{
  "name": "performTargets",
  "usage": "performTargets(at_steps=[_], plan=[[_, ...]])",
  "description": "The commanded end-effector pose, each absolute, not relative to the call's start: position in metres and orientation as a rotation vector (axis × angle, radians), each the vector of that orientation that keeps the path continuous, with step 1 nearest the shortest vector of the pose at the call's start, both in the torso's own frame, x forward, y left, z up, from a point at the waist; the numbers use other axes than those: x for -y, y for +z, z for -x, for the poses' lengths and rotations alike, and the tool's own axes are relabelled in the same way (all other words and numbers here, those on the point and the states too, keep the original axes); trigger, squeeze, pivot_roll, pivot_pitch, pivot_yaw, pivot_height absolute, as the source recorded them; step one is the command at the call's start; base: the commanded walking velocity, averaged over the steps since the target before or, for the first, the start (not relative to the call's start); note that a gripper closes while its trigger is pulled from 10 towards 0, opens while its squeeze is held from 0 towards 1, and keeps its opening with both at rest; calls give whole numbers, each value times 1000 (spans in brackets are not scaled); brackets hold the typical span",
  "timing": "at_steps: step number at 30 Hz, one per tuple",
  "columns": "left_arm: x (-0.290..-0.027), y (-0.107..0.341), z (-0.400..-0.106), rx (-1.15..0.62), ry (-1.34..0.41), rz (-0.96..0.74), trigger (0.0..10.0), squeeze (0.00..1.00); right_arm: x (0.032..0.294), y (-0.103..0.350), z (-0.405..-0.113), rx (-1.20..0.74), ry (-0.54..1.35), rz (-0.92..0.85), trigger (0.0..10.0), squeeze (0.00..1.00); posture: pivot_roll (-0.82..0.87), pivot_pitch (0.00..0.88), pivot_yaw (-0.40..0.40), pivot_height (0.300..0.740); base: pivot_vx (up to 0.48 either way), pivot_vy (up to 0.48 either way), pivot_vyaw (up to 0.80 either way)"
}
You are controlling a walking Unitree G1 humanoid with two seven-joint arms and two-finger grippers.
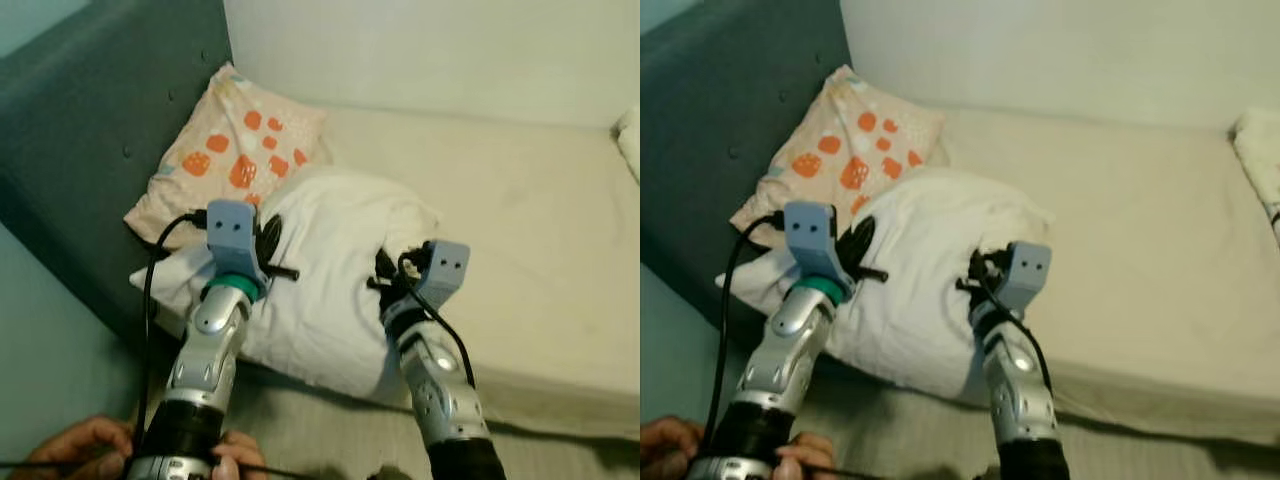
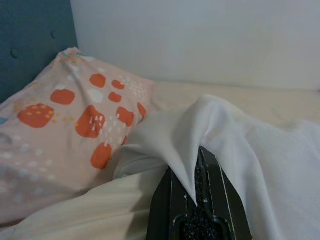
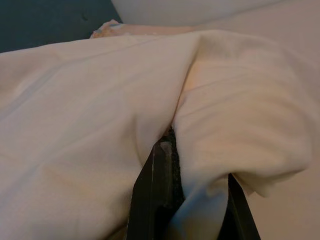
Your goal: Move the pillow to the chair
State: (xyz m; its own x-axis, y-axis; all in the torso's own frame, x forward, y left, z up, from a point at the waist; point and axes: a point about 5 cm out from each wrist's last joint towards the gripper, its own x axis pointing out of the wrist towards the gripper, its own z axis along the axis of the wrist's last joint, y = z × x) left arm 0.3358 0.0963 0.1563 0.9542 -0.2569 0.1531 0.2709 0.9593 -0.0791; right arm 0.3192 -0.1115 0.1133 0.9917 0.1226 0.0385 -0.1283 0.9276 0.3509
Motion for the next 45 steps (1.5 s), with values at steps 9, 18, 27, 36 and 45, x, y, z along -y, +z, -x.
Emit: performTargets(at_steps=[9, 18, 27, 36, 45], plan=[[-77, 155, -331, 147, -351, 80, 10000, 0, 108, 120, -318, 63, 161, -364, 10000, 0, 3, 0, 92, 740, 0, 0, 0], [-76, 149, -330, 120, -358, 75, 10000, 0, 107, 110, -318, -4, 172, -349, 10000, 0, 4, 0, 88, 740, 0, 0, 0], [-85, 122, -330, -15, -282, 96, 10000, 0, 114, 94, -318, -72, 153, -292, 10000, 0, -8, 0, 94, 740, 0, 0, 0], [-85, 115, -331, -43, -294, 48, 10000, 0, 127, 89, -315, -63, 108, -275, 10000, 0, -12, 0, 100, 740, 0, 0, 0], [-85, 119, -334, -20, -275, 38, 10000, 0, 122, 88, -316, -58, 125, -250, 10000, 0, -3, 0, 90, 740, 0, 0, 0]])
